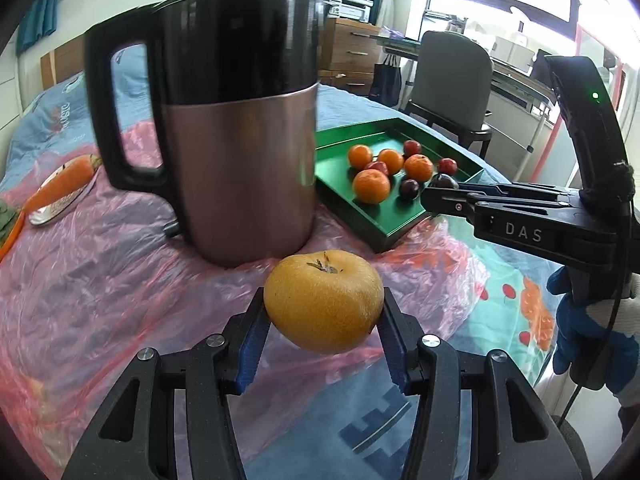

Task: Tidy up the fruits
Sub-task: 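Lift and carry the pear and plum past the kettle toward the green tray, then lower the pear and plum into the tray and open both tools, then withdraw both tools away from the green tray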

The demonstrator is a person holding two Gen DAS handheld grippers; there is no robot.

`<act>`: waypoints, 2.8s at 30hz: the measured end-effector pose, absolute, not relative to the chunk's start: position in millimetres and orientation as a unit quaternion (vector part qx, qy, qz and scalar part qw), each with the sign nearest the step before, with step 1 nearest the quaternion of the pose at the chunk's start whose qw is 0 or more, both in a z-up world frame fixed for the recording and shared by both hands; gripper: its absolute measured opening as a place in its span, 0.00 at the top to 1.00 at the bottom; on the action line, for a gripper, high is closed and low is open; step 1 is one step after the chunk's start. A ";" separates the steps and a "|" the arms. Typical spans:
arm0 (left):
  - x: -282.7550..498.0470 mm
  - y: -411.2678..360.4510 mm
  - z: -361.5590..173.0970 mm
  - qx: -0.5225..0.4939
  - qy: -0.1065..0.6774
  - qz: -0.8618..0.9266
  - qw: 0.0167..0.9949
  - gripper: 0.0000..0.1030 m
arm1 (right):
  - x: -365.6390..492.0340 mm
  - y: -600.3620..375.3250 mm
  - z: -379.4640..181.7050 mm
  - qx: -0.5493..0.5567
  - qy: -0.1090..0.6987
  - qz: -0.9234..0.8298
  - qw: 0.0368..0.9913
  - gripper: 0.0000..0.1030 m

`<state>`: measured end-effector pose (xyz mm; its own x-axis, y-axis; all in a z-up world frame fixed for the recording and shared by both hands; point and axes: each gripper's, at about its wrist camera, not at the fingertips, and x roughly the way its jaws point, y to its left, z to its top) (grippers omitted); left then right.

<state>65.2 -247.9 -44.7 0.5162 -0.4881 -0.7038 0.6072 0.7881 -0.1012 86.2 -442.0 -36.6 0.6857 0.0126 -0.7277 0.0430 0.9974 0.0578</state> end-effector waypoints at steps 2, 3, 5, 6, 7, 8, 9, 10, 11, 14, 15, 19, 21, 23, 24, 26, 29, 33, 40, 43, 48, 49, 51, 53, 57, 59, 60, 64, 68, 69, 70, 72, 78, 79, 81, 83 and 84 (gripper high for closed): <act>69.0 -271.8 -36.6 0.086 0.371 -0.330 0.864 0.55 | 89.9 -464.7 -31.7 0.039 0.388 -0.017 0.920 0.52; 73.6 -284.2 -32.7 0.089 0.369 -0.335 0.862 0.55 | 92.2 -476.6 -29.7 0.040 0.384 -0.022 0.922 0.52; 85.6 -308.5 -25.3 0.092 0.365 -0.346 0.859 0.55 | 98.3 -500.1 -26.1 0.044 0.377 -0.030 0.925 0.52; 92.0 -320.7 -22.1 0.091 0.363 -0.351 0.858 0.55 | 101.9 -511.2 -24.4 0.045 0.374 -0.034 0.926 0.52; 98.9 -333.0 -19.1 0.092 0.361 -0.354 0.858 0.55 | 105.4 -522.3 -22.8 0.044 0.371 -0.038 0.927 0.52; 106.5 -345.6 -16.4 0.092 0.359 -0.357 0.857 0.55 | 109.3 -533.2 -21.5 0.044 0.368 -0.042 0.928 0.52; 114.1 -356.0 -15.5 0.092 0.359 -0.359 0.857 0.55 | 113.3 -544.4 -20.4 0.044 0.366 -0.046 0.928 0.52; 122.5 -367.4 -14.5 0.091 0.359 -0.361 0.856 0.55 | 117.5 -555.4 -19.4 0.044 0.364 -0.050 0.929 0.52; 130.8 -378.7 -14.0 0.090 0.361 -0.362 0.855 0.55 | 121.4 -565.6 -18.6 0.044 0.363 -0.053 0.929 0.52; 155.4 -408.5 -16.9 0.090 0.363 -0.360 0.855 0.55 | 134.8 -593.2 -20.1 0.040 0.360 -0.065 0.930 0.52; 163.4 -417.7 -18.7 0.090 0.364 -0.358 0.855 0.55 | 139.1 -601.0 -21.7 0.040 0.359 -0.068 0.930 0.52; 193.7 -444.1 -29.3 0.091 0.374 -0.343 0.857 0.55 | 157.4 -627.2 -30.9 0.046 0.363 -0.074 0.928 0.52; 207.0 -454.9 -35.2 0.093 0.379 -0.334 0.858 0.55 | 166.1 -635.7 -36.9 0.048 0.365 -0.076 0.926 0.52; 220.3 -464.8 -41.2 0.098 0.382 -0.325 0.859 0.55 | 175.6 -642.2 -42.6 0.046 0.369 -0.078 0.925 0.52; 227.0 -470.5 -44.4 0.099 0.386 -0.321 0.859 0.55 | 180.9 -644.3 -46.3 0.046 0.371 -0.078 0.924 0.52; 238.6 -477.5 -51.6 0.095 0.398 -0.316 0.856 0.55 | 191.8 -649.7 -53.7 0.049 0.378 -0.077 0.921 0.52; 252.9 -491.4 -64.2 0.098 0.416 -0.308 0.850 0.55 | 206.4 -652.8 -64.9 0.042 0.393 -0.079 0.915 0.52; 270.2 -503.4 -80.9 0.102 0.442 -0.292 0.842 0.55 | 219.5 -657.5 -79.8 0.037 0.414 -0.080 0.906 0.52; 277.2 -518.6 -96.6 0.124 0.464 -0.287 0.829 0.55 | 229.7 -657.8 -98.9 0.031 0.437 -0.077 0.896 0.52; 275.3 -521.6 -96.2 0.127 0.465 -0.291 0.827 0.55 | 229.9 -657.6 -102.1 0.031 0.440 -0.078 0.894 0.52; 275.0 -523.6 -96.5 0.129 0.466 -0.291 0.825 0.55 | 230.6 -658.1 -104.6 0.030 0.443 -0.080 0.893 0.52; 275.2 -523.3 -96.6 0.127 0.468 -0.291 0.825 0.55 | 230.6 -658.8 -105.3 0.031 0.444 -0.080 0.892 0.52; 275.0 -523.7 -96.6 0.126 0.468 -0.291 0.825 0.55 | 230.4 -659.0 -105.4 0.031 0.445 -0.080 0.891 0.52; 274.7 -523.6 -96.3 0.125 0.467 -0.291 0.825 0.55 | 230.4 -658.6 -105.1 0.030 0.446 -0.081 0.891 0.52; 276.7 -522.1 -95.4 0.126 0.466 -0.289 0.827 0.54 | 230.8 -657.9 -105.2 0.029 0.451 -0.083 0.888 0.51; 277.1 -520.4 -93.0 0.126 0.462 -0.289 0.829 0.54 | 230.9 -657.3 -104.7 0.028 0.454 -0.084 0.886 0.40; 276.6 -518.8 -90.4 0.124 0.459 -0.288 0.831 0.53 | 230.9 -656.7 -103.9 0.028 0.455 -0.085 0.886 0.36; 274.4 -514.5 -75.9 0.123 0.446 -0.286 0.839 0.45 | 225.7 -655.4 -94.6 0.026 0.451 -0.089 0.888 0.10; 265.6 -506.2 -59.3 0.112 0.437 -0.295 0.842 0.44 | 215.6 -653.8 -77.8 0.029 0.440 -0.097 0.892 0.07; 261.5 -502.7 -55.2 0.107 0.434 -0.299 0.843 0.44 | 211.9 -653.6 -73.0 0.029 0.437 -0.099 0.893 0.05; 257.2 -499.6 -51.5 0.104 0.431 -0.303 0.844 0.44 | 208.1 -652.5 -68.3 0.030 0.435 -0.101 0.894 0.01; 245.5 -492.1 -44.4 0.097 0.426 -0.310 0.844 0.43 | 199.3 -649.8 -58.8 0.028 0.431 -0.105 0.896 0.00; 206.5 -454.9 -23.2 0.074 0.414 -0.330 0.845 0.43 | 162.4 -639.9 -37.0 0.034 0.424 -0.123 0.897 0.00; 198.7 -446.8 -18.8 0.070 0.410 -0.332 0.847 0.42 | 155.4 -636.5 -35.1 0.032 0.424 -0.125 0.897 0.00; 184.9 -430.2 -10.6 0.065 0.401 -0.333 0.851 0.41 | 142.3 -627.3 -31.4 0.031 0.424 -0.126 0.896 0.00; 170.1 -412.2 -3.5 0.062 0.392 -0.336 0.854 0.39 | 128.9 -614.0 -27.7 0.022 0.423 -0.128 0.897 0.00; 163.4 -403.0 -0.4 0.062 0.386 -0.338 0.856 0.39 | 122.2 -605.4 -25.6 0.018 0.421 -0.126 0.898 0.00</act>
<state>163.4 -403.0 -0.4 0.4736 -0.5298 -0.7035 0.6263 0.7642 -0.1538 122.2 -605.4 -25.6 0.6137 -0.2107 -0.7609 0.2413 0.9677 -0.0734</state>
